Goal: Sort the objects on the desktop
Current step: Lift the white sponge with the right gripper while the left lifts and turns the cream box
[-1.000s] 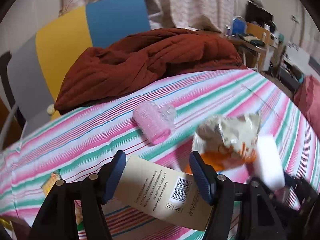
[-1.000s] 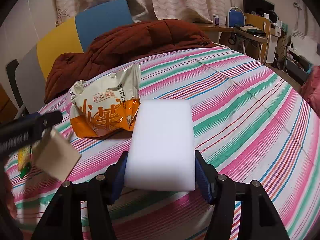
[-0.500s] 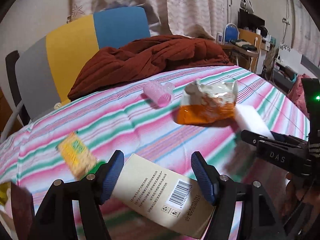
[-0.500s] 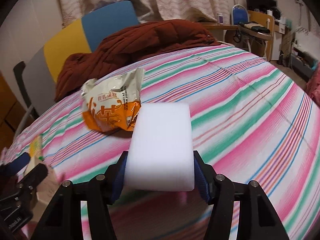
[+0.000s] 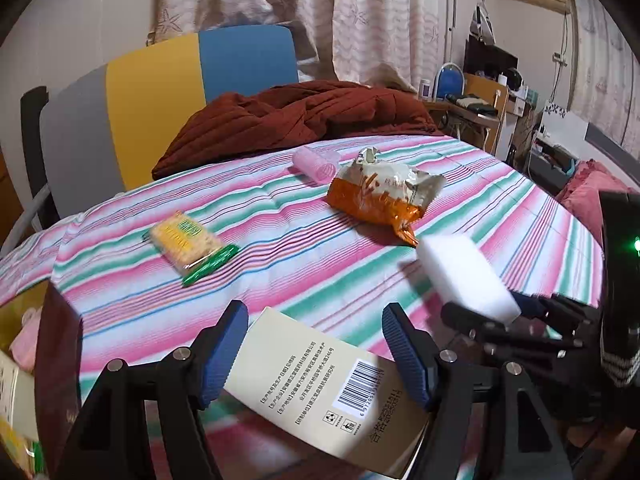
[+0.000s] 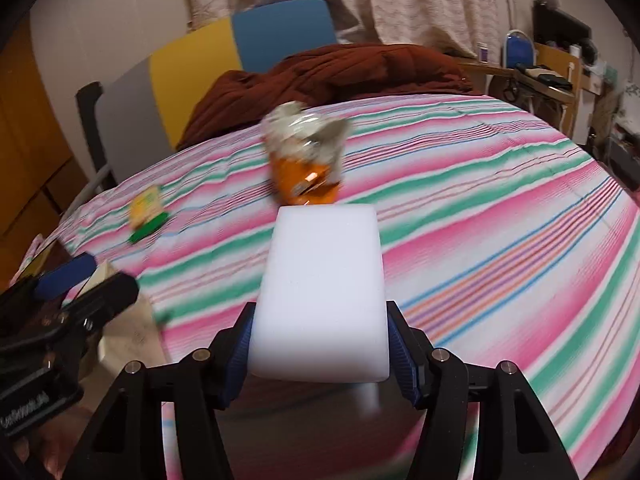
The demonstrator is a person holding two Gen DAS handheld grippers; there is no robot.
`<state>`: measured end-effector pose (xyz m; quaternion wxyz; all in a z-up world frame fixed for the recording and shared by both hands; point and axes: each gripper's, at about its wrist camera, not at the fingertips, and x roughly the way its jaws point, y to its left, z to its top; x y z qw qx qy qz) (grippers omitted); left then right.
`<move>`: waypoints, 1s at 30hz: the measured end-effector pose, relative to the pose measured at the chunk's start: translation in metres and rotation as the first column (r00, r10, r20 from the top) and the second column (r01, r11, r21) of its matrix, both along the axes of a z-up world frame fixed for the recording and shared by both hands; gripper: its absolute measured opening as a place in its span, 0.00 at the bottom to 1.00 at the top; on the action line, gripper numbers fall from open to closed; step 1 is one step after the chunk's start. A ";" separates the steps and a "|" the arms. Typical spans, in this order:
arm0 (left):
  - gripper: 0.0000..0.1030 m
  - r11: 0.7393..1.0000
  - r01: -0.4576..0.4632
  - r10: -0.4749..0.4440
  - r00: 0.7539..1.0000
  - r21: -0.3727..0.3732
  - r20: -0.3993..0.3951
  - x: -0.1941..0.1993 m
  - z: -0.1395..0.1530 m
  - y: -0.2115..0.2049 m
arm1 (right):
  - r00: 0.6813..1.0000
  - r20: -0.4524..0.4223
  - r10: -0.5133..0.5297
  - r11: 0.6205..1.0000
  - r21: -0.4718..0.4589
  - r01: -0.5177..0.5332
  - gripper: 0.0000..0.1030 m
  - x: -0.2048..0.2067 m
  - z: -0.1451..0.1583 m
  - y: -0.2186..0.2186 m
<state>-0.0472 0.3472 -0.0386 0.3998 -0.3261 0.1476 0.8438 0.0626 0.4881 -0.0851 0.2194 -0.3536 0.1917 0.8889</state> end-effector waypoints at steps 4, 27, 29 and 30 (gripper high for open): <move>0.73 0.997 -0.047 0.043 0.996 0.057 0.075 -0.002 0.003 -0.028 | 0.999 0.003 0.039 0.999 0.002 -0.039 0.60 0.009 0.000 -0.024; 0.80 0.983 -0.074 0.048 0.987 0.171 0.152 0.048 0.013 -0.103 | 0.998 -0.052 0.039 0.999 -0.009 -0.040 0.72 0.054 0.010 -0.060; 0.80 0.987 -0.060 0.038 0.988 0.148 0.151 0.051 0.011 -0.095 | 0.998 -0.053 0.039 0.999 -0.005 -0.039 0.72 0.055 0.011 -0.060; 0.80 0.989 -0.055 0.032 0.987 0.140 0.160 0.051 0.010 -0.091 | 0.998 -0.050 0.039 0.999 -0.002 -0.039 0.73 0.055 0.011 -0.059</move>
